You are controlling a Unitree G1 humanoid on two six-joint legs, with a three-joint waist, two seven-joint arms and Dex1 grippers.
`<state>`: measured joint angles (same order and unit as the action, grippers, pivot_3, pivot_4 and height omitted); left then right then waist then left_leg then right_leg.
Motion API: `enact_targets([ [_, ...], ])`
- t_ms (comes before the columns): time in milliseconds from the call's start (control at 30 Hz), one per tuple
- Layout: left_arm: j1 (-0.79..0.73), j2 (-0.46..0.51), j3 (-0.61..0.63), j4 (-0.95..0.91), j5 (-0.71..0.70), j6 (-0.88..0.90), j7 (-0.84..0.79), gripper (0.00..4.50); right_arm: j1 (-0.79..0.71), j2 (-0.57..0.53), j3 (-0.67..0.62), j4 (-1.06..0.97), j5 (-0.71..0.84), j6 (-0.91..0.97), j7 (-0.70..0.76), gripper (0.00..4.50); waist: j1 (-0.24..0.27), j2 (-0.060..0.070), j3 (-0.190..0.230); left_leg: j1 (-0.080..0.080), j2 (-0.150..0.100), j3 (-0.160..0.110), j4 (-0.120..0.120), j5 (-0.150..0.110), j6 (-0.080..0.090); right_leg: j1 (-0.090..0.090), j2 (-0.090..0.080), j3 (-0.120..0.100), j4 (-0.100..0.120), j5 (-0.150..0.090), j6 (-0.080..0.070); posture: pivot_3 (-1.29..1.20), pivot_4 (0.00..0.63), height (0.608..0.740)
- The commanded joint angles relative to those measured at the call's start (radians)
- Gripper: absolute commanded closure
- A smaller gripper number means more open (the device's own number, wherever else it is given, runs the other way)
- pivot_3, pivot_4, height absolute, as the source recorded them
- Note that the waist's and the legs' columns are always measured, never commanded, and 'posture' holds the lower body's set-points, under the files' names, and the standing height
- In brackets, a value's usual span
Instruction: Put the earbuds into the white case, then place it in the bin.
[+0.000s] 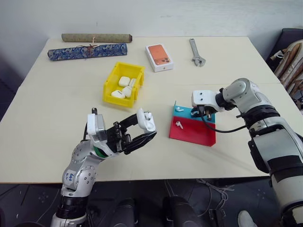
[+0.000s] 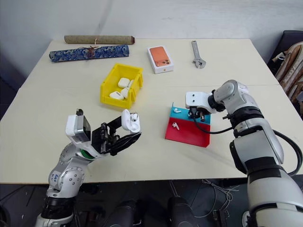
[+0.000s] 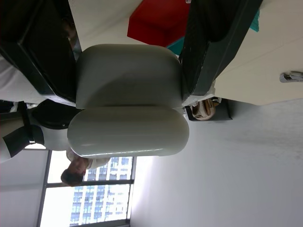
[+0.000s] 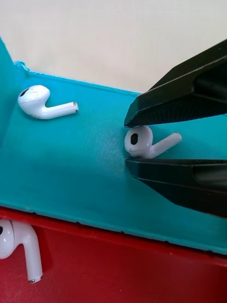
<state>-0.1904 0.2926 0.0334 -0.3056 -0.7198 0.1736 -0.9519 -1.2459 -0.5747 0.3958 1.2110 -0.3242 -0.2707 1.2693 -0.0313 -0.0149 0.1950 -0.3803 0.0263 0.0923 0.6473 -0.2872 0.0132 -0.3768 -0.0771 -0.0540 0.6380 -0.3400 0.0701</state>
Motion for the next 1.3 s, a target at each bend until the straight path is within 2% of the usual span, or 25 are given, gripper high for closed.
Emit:
enact_targets([
  [33, -0.007, 0.006, 0.01, -0.041, -0.019, -0.004, 0.003, 1.7, -0.008, -0.02, -0.012, 0.014, -0.01, 0.019, 0.016, 3.48, 0.0, 0.0, 0.0, 0.0, 0.0, 0.0, 0.0, 0.0, 0.0, 0.0, 0.0, 0.0, 0.0, 0.0, 0.0, 0.0, 0.15, 0.74],
  [467, -0.006, -0.006, -0.01, -0.051, -0.008, -0.009, 0.017, 1.7, -0.001, -0.016, -0.025, 0.017, -0.007, 0.023, 0.013, 3.48, 0.0, 0.0, 0.0, 0.0, 0.0, 0.0, 0.0, 0.0, 0.0, 0.0, 0.0, 0.0, 0.0, 0.0, 0.0, 0.0, 0.15, 0.74],
  [567, -0.002, -0.005, -0.01, -0.052, -0.009, -0.011, 0.017, 1.7, 0.0, -0.016, -0.024, 0.018, -0.008, 0.023, 0.016, 4.0, 0.0, 0.0, 0.0, 0.0, 0.0, 0.0, 0.0, 0.0, 0.0, 0.0, 0.0, 0.0, 0.0, 0.0, 0.0, 0.0, 0.15, 0.74],
  [600, 0.0, -0.004, -0.01, -0.053, -0.009, -0.012, 0.016, 1.7, 0.001, -0.016, -0.025, 0.017, -0.008, 0.023, 0.014, 4.05, 0.0, 0.0, 0.0, 0.0, 0.0, 0.0, 0.0, 0.0, 0.0, 0.0, 0.0, 0.0, 0.0, 0.0, 0.0, 0.0, 0.15, 0.74],
  [767, 0.0, 0.0, -0.002, -0.048, -0.014, -0.014, 0.009, 1.7, -0.005, -0.022, -0.045, 0.007, 0.015, 0.009, 0.018, 4.05, 0.0, 0.0, 0.0, 0.0, 0.0, 0.0, 0.0, 0.0, 0.0, 0.0, 0.0, 0.0, 0.0, 0.0, 0.0, 0.0, 0.15, 0.74],
  [867, -0.012, -0.002, 0.001, -0.04, -0.019, -0.015, 0.005, 1.7, -0.022, -0.047, -0.112, -0.019, 0.083, -0.013, 0.061, 4.05, 0.0, 0.001, 0.0, 0.0, 0.0, 0.0, 0.0, 0.0, 0.0, 0.0, 0.0, 0.0, 0.0, 0.0, 0.0, 0.0, 0.15, 0.74],
  [1000, -0.04, -0.02, 0.003, -0.026, -0.033, -0.019, 0.001, 1.7, -0.066, -0.087, -0.319, -0.117, 0.319, 0.211, 0.222, 4.05, 0.004, 0.005, 0.004, -0.003, 0.0, 0.0, 0.001, 0.0, 0.001, -0.001, 0.0, -0.001, -0.001, 0.0, 0.0, 0.0, 0.15, 0.74],
  [1100, -0.078, -0.047, 0.009, -0.004, -0.056, -0.011, 0.013, 1.7, 0.013, -0.109, -0.461, -0.402, 0.542, 0.54, 0.287, 4.05, 0.005, 0.006, 0.004, -0.004, 0.0, -0.001, 0.001, 0.0, 0.001, -0.002, 0.0, -0.001, 0.0, 0.0, 0.0, 0.0, 0.15, 0.74],
  [1167, -0.105, -0.063, 0.013, 0.01, -0.068, 0.0, 0.025, 1.7, 0.101, -0.09, -0.561, -0.634, 0.719, 0.753, 0.247, 4.05, 0.007, 0.005, 0.004, -0.005, 0.001, -0.004, 0.001, -0.001, 0.001, -0.002, 0.0, -0.004, 0.0, 0.0, 0.0, 0.0, 0.15, 0.74],
  [1233, -0.141, -0.075, 0.0, 0.035, -0.059, 0.002, 0.02, 1.7, 0.2, -0.027, -0.674, -0.872, 0.881, 0.936, 0.075, 4.05, 0.007, 0.005, 0.004, -0.006, 0.001, -0.007, 0.001, -0.001, 0.0, -0.001, 0.0, -0.008, 0.0, 0.0, 0.0, 0.0, 0.15, 0.74],
  [1300, -0.166, -0.086, -0.007, 0.056, -0.054, 0.0, 0.018, 1.7, 0.27, 0.025, -0.728, -1.047, 0.997, 1.072, -0.052, 4.05, 0.005, 0.005, 0.004, -0.007, 0.001, -0.008, 0.002, -0.001, 0.0, -0.001, 0.0, -0.009, 0.002, 0.0, 0.0, 0.0, 0.15, 0.74],
])
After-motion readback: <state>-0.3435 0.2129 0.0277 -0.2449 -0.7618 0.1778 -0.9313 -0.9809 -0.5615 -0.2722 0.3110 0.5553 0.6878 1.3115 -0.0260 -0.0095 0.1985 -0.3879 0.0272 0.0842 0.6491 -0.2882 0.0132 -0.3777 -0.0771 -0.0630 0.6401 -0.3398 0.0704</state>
